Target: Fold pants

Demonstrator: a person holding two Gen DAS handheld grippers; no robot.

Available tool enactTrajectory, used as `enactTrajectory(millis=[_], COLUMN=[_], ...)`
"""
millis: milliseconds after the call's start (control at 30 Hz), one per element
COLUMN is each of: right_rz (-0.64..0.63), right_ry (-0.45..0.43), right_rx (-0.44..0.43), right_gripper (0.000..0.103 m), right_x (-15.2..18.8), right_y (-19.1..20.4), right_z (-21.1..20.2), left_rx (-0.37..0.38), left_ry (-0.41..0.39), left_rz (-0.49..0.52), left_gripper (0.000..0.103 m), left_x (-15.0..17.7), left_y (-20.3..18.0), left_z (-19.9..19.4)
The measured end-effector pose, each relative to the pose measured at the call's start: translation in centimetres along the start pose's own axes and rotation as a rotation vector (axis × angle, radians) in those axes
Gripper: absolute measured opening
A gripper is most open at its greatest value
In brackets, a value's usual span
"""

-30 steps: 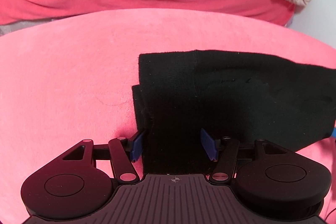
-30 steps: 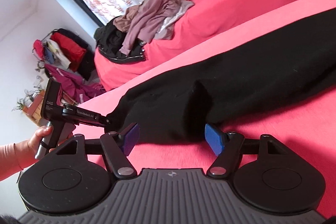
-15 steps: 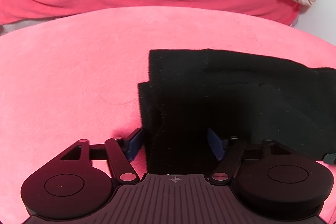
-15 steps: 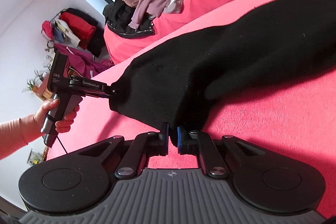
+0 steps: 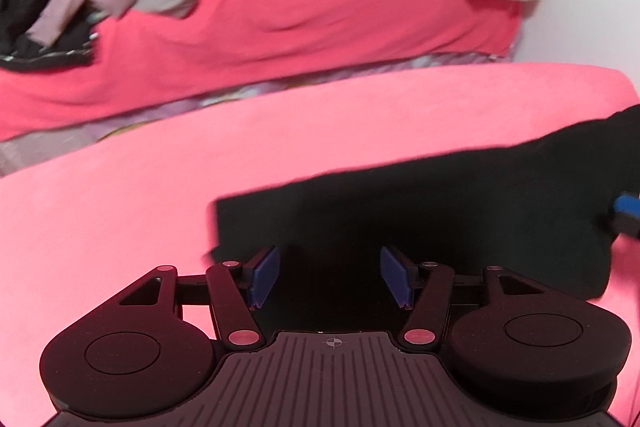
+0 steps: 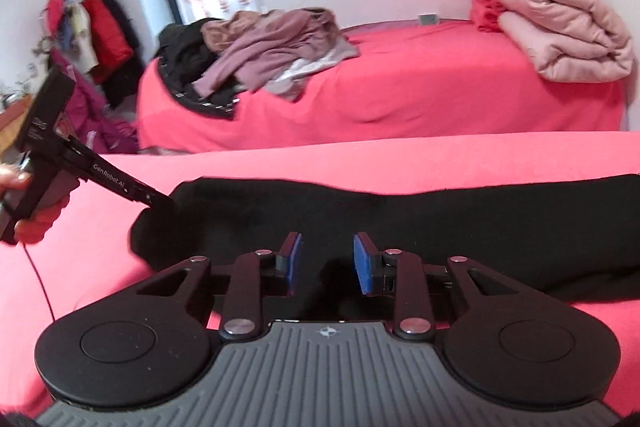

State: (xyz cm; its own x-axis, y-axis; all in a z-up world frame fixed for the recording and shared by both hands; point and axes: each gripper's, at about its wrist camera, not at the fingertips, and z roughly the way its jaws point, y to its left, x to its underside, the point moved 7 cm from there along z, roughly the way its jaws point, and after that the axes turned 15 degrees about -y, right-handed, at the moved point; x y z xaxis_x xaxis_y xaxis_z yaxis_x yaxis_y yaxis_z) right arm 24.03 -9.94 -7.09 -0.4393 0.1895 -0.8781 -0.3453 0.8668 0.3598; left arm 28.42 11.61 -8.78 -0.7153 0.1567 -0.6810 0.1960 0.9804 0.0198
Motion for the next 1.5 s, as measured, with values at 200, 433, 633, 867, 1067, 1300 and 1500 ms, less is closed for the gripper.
enactTrajectory(millis=[200, 433, 633, 867, 1067, 1300, 1500], right_rz=[0.012, 0.159, -0.074, -0.144, -0.062, -0.072, -0.203], right_ry=[0.092, -0.003, 0.001, 0.137, 0.099, 0.038, 0.105], right_rx=[0.054, 0.245, 0.135, 0.053, 0.102, 0.097, 0.133], right_gripper=[0.033, 0.033, 0.040, 0.029, 0.003, 0.024, 0.027], right_x=[2.4, 1.3, -0.8, 1.3, -0.1, -1.3, -0.2], right_y=[-2.3, -9.5, -4.6, -2.7, -6.7, -6.5, -9.9], right_z=[2.4, -4.3, 0.3, 7.6, 9.9, 5.0, 2.4], left_rx=[-0.016, 0.014, 0.001, -0.041, -0.059, -0.071, -0.013], left_ry=[0.033, 0.022, 0.011, 0.036, -0.010, -0.028, -0.039], left_rz=[0.015, 0.013, -0.028, -0.001, -0.039, -0.066, -0.032], left_gripper=[0.103, 0.103, 0.103, 0.103, 0.103, 0.103, 0.103], left_x=[0.8, 1.0, -0.5, -0.4, 0.1, -1.7, -3.1], left_y=[-0.5, 0.1, -1.5, -2.9, -2.3, -3.5, -8.2], left_z=[5.0, 4.7, 3.6, 6.1, 5.8, 3.4, 4.1])
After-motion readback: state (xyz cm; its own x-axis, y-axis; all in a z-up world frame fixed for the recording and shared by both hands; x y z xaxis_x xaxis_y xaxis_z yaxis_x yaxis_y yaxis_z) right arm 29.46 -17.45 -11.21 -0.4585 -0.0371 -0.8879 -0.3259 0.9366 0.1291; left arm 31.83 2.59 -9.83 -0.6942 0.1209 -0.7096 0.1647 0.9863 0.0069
